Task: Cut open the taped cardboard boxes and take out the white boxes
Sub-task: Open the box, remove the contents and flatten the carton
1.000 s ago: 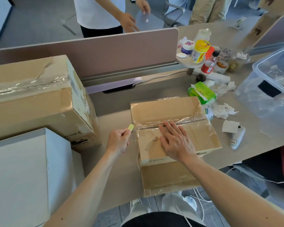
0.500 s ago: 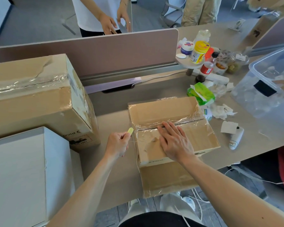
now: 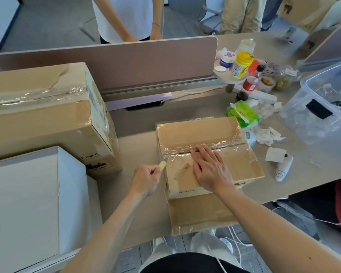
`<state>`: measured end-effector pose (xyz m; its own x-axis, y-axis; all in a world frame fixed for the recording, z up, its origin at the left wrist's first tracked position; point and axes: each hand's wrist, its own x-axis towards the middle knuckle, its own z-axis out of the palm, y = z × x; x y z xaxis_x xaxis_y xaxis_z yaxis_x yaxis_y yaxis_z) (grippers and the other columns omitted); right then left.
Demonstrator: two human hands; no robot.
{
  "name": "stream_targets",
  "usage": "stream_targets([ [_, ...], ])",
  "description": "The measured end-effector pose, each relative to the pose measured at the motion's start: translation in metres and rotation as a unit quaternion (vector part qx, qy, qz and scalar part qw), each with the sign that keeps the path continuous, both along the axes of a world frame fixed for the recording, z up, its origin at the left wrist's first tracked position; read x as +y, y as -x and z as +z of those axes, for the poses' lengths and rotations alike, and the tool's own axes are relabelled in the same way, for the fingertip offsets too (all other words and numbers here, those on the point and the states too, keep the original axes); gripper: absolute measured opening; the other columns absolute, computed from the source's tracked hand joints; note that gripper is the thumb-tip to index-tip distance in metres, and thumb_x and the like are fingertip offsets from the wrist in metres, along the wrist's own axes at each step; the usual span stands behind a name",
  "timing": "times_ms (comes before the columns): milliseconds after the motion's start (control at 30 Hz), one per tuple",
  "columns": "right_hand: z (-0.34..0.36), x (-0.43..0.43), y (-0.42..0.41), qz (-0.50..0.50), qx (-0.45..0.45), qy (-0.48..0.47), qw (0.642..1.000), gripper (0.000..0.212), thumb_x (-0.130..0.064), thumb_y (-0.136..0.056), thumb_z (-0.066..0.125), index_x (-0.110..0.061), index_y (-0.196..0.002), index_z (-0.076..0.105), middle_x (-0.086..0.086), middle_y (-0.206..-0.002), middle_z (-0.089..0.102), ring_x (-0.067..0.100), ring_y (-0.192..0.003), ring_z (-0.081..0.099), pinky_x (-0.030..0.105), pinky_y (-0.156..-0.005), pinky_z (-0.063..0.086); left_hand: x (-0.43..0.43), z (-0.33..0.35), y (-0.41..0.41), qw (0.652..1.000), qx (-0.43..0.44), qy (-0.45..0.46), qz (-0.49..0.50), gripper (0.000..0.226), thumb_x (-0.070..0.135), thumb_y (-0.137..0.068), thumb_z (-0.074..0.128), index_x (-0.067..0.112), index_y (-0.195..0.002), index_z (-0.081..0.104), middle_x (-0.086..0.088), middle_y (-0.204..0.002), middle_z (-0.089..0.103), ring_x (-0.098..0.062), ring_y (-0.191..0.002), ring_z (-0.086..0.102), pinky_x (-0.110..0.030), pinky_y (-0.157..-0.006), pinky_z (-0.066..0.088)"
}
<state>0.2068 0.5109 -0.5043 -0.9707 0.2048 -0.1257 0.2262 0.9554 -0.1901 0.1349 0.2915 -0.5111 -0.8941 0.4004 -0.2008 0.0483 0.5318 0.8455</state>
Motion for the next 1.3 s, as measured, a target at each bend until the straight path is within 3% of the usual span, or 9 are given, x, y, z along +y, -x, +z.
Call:
stream_targets([
  [167,0.000,0.000,0.001,-0.003,-0.007,0.000,1.000,0.072,-0.051,-0.090,0.000,-0.031,-0.154,0.028,-0.007,-0.164,0.016,0.014,-0.151,0.007,0.038,-0.122,0.007,-0.001,-0.004,-0.021,0.999,0.032,-0.011,-0.008,0.049,0.021,-0.097,0.059,0.007,-0.052,0.044,0.008,-0.047,0.031,-0.010,-0.046,0.024,-0.031,-0.048,0.018],
  [333,0.003,0.000,0.000,0.000,-0.006,0.005,1.000,0.073,-0.051,-0.090,-0.001,-0.030,-0.154,0.027,-0.007,-0.164,0.015,0.014,-0.151,0.006,0.037,-0.122,0.005,-0.011,0.009,-0.015,0.995,0.066,-0.047,0.056,0.043,0.026,-0.091,0.052,0.015,-0.052,0.036,0.009,-0.045,0.030,-0.008,-0.045,0.025,-0.026,-0.046,0.016],
  [433,0.004,0.000,0.000,0.002,-0.006,0.008,1.000,0.075,-0.052,-0.089,-0.002,-0.030,-0.154,0.028,-0.007,-0.164,0.015,0.014,-0.151,0.006,0.037,-0.122,0.004,-0.007,0.016,-0.005,0.994,0.097,-0.009,0.054,0.041,0.027,-0.088,0.048,0.022,-0.051,0.031,0.007,-0.043,0.030,-0.011,-0.044,0.027,-0.024,-0.045,0.016],
  [733,0.002,0.001,-0.002,0.003,0.002,0.013,1.000,0.074,-0.051,-0.090,-0.001,-0.030,-0.153,0.030,-0.007,-0.164,0.016,0.014,-0.151,0.007,0.037,-0.121,0.005,0.009,0.021,0.000,0.980,0.145,0.136,0.014,0.039,0.027,-0.085,0.040,0.018,-0.049,0.026,-0.001,-0.044,0.030,-0.032,-0.051,0.031,-0.034,-0.046,0.016],
  [833,0.000,0.001,-0.002,0.000,0.007,0.010,1.000,0.071,-0.050,-0.091,0.002,-0.030,-0.152,0.033,-0.006,-0.163,0.019,0.015,-0.151,0.010,0.038,-0.121,0.008,0.011,0.029,-0.002,0.969,0.179,0.172,0.002,0.046,0.014,-0.090,0.048,0.015,-0.049,0.026,-0.010,-0.050,0.043,-0.042,-0.056,0.047,-0.036,-0.047,0.014],
  [900,-0.001,0.001,-0.003,-0.001,0.007,0.010,1.000,0.070,-0.050,-0.092,0.003,-0.030,-0.152,0.032,-0.006,-0.163,0.020,0.015,-0.151,0.011,0.039,-0.122,0.008,0.011,0.034,-0.004,0.964,0.189,0.189,-0.006,0.043,0.007,-0.091,0.051,0.010,-0.051,0.036,-0.014,-0.057,0.050,-0.044,-0.062,0.055,-0.035,-0.052,0.016],
  [1100,-0.002,0.000,-0.005,0.001,0.009,0.002,1.000,0.069,-0.048,-0.092,0.003,-0.029,-0.152,0.032,-0.006,-0.162,0.021,0.016,-0.151,0.012,0.040,-0.122,0.010,0.014,0.042,-0.007,0.957,0.170,0.233,-0.017,0.033,0.013,-0.093,0.049,-0.005,-0.067,0.058,-0.022,-0.073,0.063,-0.039,-0.074,0.062,-0.032,-0.054,0.022],
  [1233,-0.004,0.000,-0.005,-0.003,0.012,-0.001,1.000,0.068,-0.048,-0.093,0.004,-0.029,-0.152,0.033,-0.007,-0.162,0.022,0.015,-0.151,0.012,0.040,-0.122,0.011,0.012,0.045,-0.013,0.957,0.160,0.239,-0.026,0.034,0.014,-0.093,0.050,-0.002,-0.064,0.055,-0.020,-0.066,0.059,-0.038,-0.069,0.061,-0.031,-0.051,0.018],
  [1300,-0.004,0.001,-0.004,-0.002,0.011,-0.004,1.000,0.068,-0.048,-0.094,0.004,-0.029,-0.152,0.033,-0.007,-0.162,0.021,0.015,-0.151,0.012,0.039,-0.122,0.010,0.011,0.046,-0.016,0.961,0.142,0.235,-0.025,0.035,0.014,-0.094,0.049,0.006,-0.060,0.047,-0.012,-0.053,0.046,-0.033,-0.059,0.053,-0.029,-0.047,0.019],
])
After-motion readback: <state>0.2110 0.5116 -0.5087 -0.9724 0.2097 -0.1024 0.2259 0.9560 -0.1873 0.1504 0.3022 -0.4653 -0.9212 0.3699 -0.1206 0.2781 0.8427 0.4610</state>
